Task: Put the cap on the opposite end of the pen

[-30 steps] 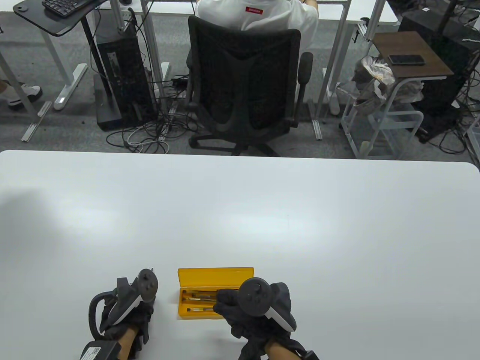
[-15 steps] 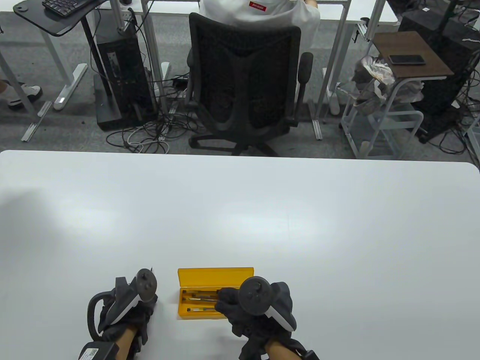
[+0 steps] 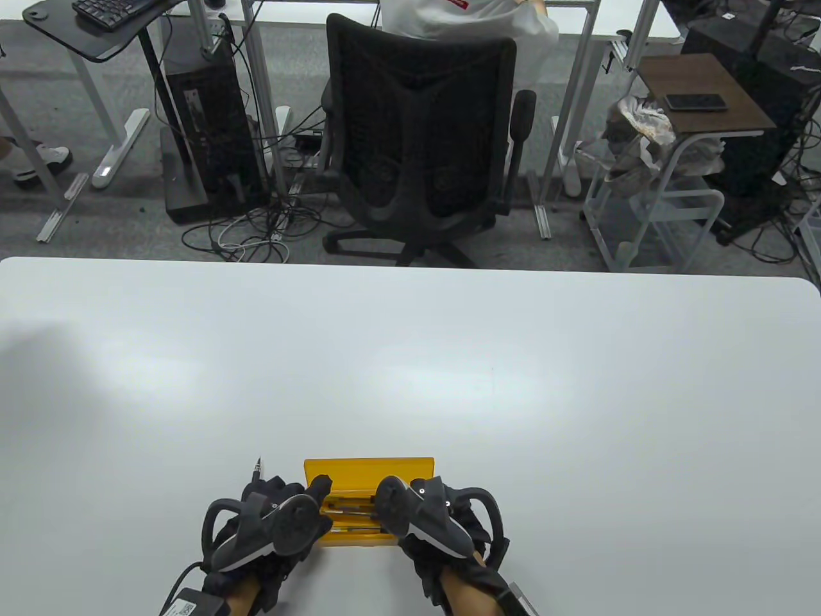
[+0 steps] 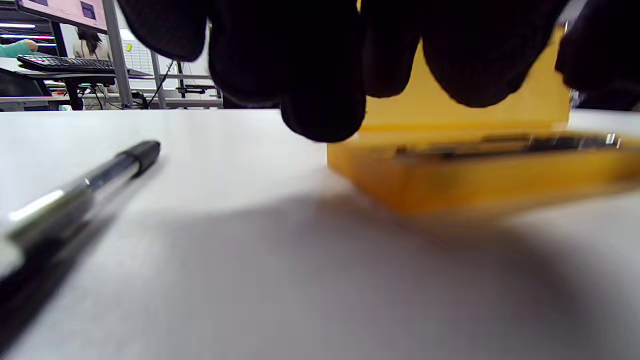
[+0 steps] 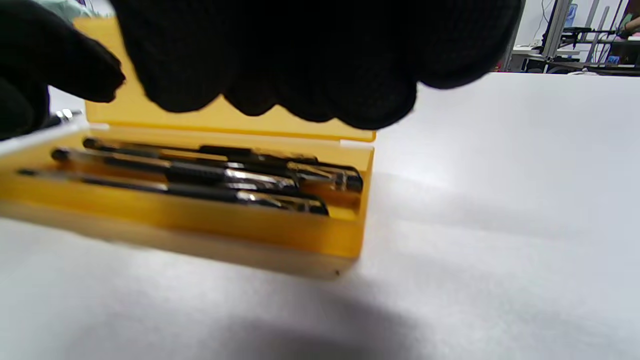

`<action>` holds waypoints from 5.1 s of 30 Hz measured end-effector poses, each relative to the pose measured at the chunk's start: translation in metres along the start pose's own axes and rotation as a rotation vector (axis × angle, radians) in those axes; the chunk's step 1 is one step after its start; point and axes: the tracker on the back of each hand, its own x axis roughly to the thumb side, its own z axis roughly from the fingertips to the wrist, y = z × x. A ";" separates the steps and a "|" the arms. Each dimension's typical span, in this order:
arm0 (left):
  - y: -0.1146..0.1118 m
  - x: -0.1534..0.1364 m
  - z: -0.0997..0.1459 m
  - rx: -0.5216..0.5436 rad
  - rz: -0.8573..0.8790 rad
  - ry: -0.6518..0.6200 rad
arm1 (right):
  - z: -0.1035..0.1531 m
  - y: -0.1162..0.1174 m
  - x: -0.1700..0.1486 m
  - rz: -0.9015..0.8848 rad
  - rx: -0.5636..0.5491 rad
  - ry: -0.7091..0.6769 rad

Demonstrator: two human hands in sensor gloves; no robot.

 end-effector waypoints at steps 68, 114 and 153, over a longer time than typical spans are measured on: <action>0.019 -0.012 0.026 0.224 1.488 -0.009 | 0.012 -0.012 -0.017 -1.022 0.299 -0.161; 0.060 0.002 0.042 0.421 0.259 -0.251 | 0.024 -0.024 -0.034 -0.752 -0.126 -0.089; 0.064 0.003 0.047 0.469 0.220 -0.259 | 0.023 -0.027 0.000 -0.414 0.167 -0.223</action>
